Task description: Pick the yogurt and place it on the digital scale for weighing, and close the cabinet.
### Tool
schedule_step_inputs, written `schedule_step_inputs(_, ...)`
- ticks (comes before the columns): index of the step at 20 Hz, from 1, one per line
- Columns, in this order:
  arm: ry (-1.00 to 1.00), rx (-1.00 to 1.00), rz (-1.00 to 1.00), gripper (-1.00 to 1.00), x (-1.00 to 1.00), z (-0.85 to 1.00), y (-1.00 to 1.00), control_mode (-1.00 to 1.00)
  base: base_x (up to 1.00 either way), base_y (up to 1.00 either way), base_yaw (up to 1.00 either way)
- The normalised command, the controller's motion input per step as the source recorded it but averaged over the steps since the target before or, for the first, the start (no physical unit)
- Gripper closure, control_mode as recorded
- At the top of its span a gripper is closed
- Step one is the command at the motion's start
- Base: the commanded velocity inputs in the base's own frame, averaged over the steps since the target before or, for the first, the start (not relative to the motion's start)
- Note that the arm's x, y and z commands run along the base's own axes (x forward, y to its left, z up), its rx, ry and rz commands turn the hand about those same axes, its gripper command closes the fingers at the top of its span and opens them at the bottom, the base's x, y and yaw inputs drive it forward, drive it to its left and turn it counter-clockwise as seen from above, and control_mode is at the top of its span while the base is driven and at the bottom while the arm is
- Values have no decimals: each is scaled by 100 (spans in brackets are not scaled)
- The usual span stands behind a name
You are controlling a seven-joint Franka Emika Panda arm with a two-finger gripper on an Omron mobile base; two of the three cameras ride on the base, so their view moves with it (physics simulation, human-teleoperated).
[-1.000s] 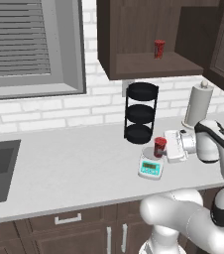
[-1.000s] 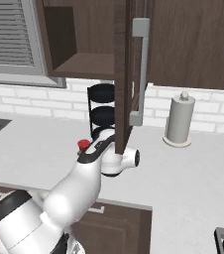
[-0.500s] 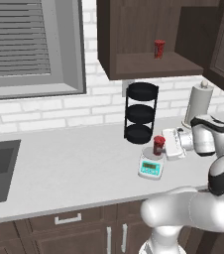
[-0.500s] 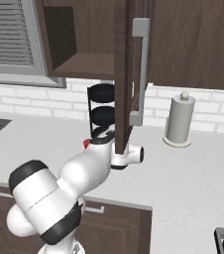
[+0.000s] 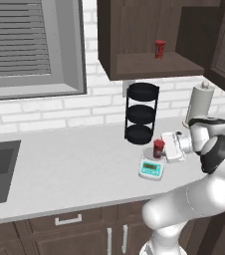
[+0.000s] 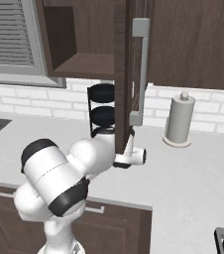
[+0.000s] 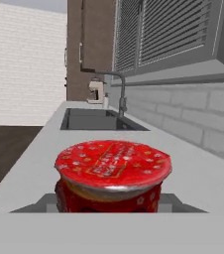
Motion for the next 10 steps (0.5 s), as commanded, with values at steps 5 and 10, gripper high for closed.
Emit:
schedule_step_inputs(5,-1,0,2,100,17,-24,0,-100,0,0,0)
schedule_step_inputs(10,-3,0,1,100,33,-7,0,-100,0,0,0)
